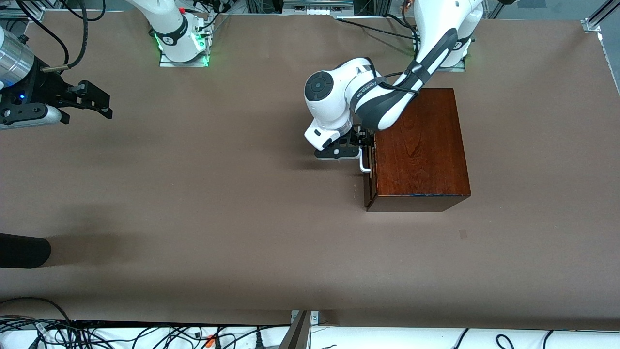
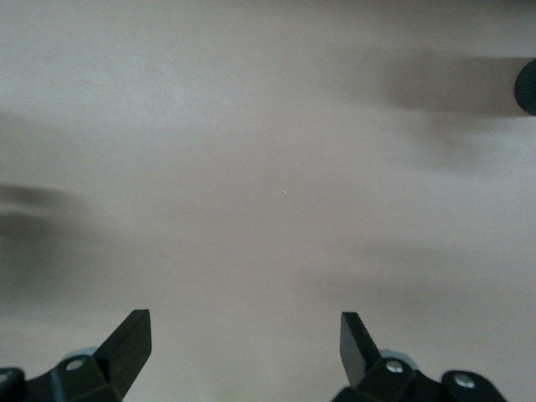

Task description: Open drawer, take yellow block, close drawer

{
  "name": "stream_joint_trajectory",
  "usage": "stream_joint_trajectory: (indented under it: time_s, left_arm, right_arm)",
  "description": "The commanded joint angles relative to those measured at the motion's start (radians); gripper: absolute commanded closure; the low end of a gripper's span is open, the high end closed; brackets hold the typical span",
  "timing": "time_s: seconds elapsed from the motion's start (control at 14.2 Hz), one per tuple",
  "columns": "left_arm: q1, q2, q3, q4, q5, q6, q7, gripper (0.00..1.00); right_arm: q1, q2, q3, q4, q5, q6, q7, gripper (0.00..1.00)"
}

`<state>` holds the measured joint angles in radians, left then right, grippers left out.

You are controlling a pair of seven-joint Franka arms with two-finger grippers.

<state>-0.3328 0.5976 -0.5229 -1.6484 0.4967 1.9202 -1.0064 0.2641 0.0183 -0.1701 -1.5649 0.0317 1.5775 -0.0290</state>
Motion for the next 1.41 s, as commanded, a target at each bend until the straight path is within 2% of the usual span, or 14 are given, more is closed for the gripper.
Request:
stream_joint_trajectory:
  time_s: [0.0, 0.42, 0.56, 1.34]
  left_arm:
    - [-0.018, 0.008, -0.008, 0.013, 0.025, 0.019, -0.026, 0.0]
    - [-0.048, 0.014, -0.008, 0.024, 0.01, 0.022, -0.043, 0.0]
    - [-0.075, 0.039, -0.008, 0.074, 0.01, 0.022, -0.061, 0.0]
    - [-0.115, 0.076, -0.008, 0.107, 0.006, 0.023, -0.106, 0.0]
  right_arm:
    - [-0.002, 0.006, 0.0, 0.017, 0.007, -0.011, 0.012, 0.0]
    - [-0.002, 0.006, 0.0, 0.017, 0.007, -0.011, 0.012, 0.0]
    - [-0.002, 0.006, 0.0, 0.017, 0.007, -0.011, 0.012, 0.0]
    - [-0.002, 0.006, 0.0, 0.017, 0.007, -0.011, 0.012, 0.0]
